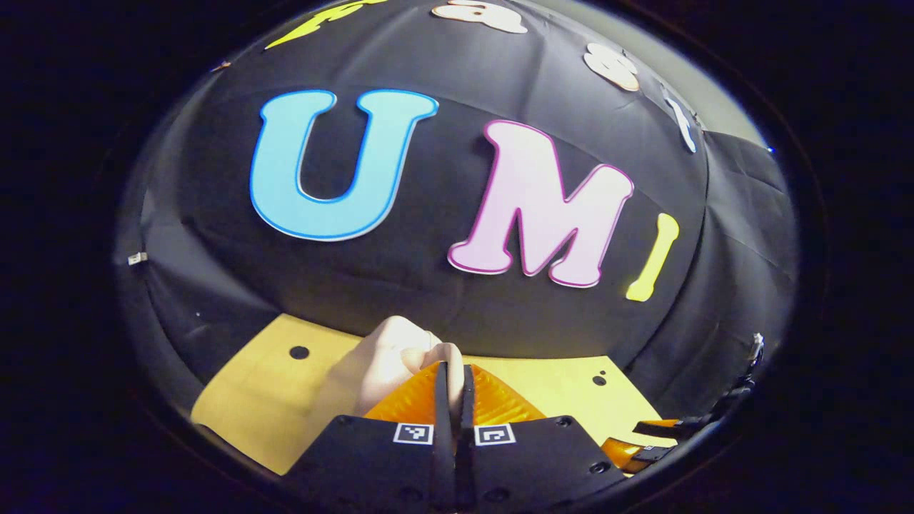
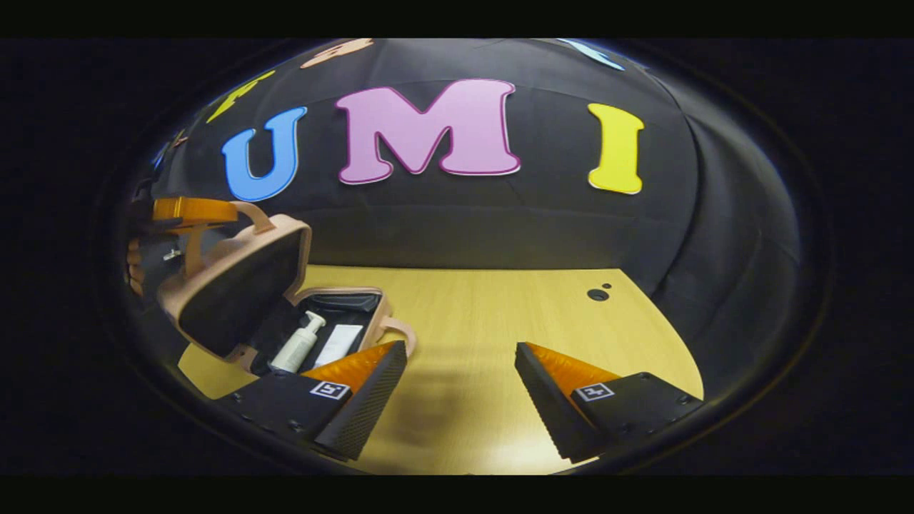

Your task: First open the suitcase, pack the skin care products into it, and then close the suitcase.

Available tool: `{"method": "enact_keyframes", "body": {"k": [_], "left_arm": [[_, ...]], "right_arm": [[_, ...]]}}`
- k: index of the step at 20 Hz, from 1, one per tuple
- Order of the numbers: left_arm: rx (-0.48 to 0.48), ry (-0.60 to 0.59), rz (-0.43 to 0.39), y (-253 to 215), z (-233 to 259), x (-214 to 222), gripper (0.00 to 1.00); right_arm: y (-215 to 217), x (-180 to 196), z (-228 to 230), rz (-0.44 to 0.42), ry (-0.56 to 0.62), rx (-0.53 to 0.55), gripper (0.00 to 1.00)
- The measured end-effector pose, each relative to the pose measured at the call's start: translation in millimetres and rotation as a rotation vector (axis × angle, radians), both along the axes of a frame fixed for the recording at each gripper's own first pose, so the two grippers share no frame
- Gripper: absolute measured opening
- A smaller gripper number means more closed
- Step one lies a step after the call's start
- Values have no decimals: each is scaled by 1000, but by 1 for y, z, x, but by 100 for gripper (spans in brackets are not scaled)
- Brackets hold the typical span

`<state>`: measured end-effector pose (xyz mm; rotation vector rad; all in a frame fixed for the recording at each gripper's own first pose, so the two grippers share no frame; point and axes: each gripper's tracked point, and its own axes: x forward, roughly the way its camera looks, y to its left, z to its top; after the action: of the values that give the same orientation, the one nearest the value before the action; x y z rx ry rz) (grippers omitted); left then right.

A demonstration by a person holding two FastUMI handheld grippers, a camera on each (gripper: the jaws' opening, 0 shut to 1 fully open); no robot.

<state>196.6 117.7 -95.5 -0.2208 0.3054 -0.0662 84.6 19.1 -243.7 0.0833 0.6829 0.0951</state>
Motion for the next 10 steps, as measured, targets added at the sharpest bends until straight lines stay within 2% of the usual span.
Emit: {"method": "enact_keyframes", "body": {"k": [2, 6, 8, 10], "left_arm": [[-22, 34, -46, -36, -33, 7, 7], [0, 104, -99, -84, -100, 19, 7], [5, 166, -123, -98, -138, 29, 7], [22, 212, -152, -104, -153, 33, 9]], "right_arm": [[-6, 1, 1, 3, -3, 6, 98], [-24, -2, -8, -6, 18, 3, 98], [-29, -8, -11, -18, 22, 12, 98], [-37, -19, -19, -21, 29, -15, 98]]}}
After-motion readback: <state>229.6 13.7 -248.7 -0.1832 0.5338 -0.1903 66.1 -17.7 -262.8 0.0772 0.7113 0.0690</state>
